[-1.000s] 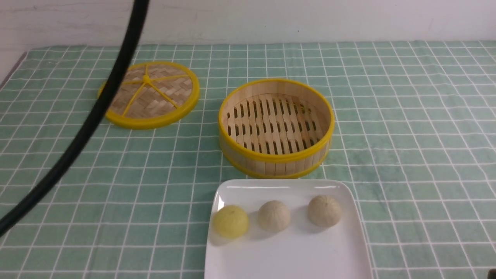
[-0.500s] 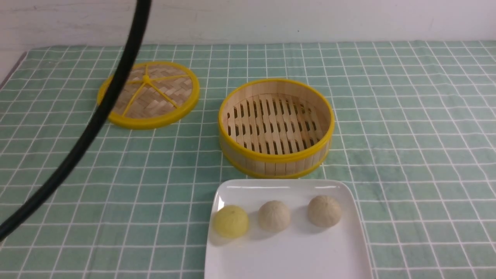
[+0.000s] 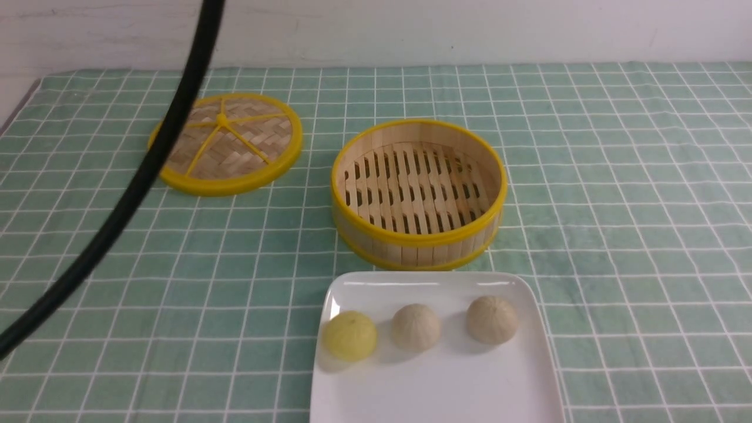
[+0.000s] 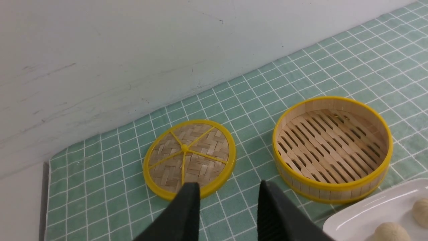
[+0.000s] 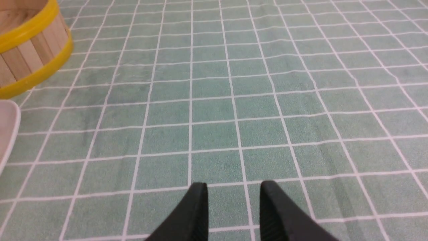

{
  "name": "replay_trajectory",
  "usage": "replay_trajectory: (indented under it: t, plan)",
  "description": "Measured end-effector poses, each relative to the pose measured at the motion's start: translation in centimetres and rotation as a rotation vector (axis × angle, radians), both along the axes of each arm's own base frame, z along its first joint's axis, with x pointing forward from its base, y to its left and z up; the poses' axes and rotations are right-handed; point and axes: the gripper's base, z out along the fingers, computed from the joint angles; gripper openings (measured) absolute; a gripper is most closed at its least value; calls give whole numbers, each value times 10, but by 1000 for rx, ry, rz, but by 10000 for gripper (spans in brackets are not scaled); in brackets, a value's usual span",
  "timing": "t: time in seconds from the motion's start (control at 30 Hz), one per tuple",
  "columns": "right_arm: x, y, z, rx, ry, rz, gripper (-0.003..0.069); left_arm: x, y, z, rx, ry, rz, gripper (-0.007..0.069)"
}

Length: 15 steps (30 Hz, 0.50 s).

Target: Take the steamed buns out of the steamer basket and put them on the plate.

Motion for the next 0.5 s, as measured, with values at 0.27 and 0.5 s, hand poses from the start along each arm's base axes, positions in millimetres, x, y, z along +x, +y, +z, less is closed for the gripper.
replay_trajectory:
  t: [0.27,0.5]
  plan:
    - [0,0,0,-1,-7,-1,239,0,0,0,0,0,0,270]
    - [0,0,0,-1,-9,-1,239,0,0,0,0,0,1,270]
